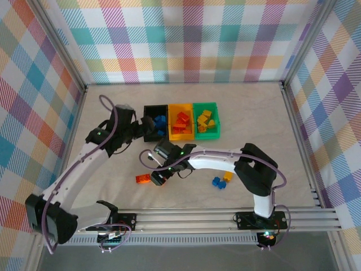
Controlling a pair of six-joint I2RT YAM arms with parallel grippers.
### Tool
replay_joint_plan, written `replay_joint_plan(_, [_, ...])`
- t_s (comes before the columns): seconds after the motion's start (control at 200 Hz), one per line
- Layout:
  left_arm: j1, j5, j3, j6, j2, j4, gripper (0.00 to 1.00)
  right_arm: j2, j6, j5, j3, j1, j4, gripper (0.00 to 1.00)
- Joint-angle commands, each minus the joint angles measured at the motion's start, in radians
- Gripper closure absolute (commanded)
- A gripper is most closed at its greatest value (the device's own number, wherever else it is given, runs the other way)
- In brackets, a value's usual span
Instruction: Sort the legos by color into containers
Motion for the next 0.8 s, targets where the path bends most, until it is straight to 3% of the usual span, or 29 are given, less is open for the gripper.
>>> replay_joint_plan(0.0, [0.037, 0.001, -0.057, -0.020, -0.071, -0.045, 0.00, 0.037, -0.057, 0.014, 0.051, 0.031, -0.047, 0.18])
replay_joint_plan(0.19, [0.072, 0.017, -0.107, -0.022, -0.118, -0.052, 0.00, 0.104, -0.086, 0.085, 0.071, 0.063, -0.084, 0.20])
replay_joint_plan(0.435, [0.081, 0.033, -0.123, -0.028, -0.117, -0.040, 0.00, 0.124, -0.097, 0.167, 0.059, 0.080, -0.076, 0.32])
replay_joint_plan(0.795, [0.083, 0.037, -0.141, -0.028, -0.123, -0.039, 0.00, 0.095, -0.069, 0.201, 0.014, 0.079, -0.033, 0.60])
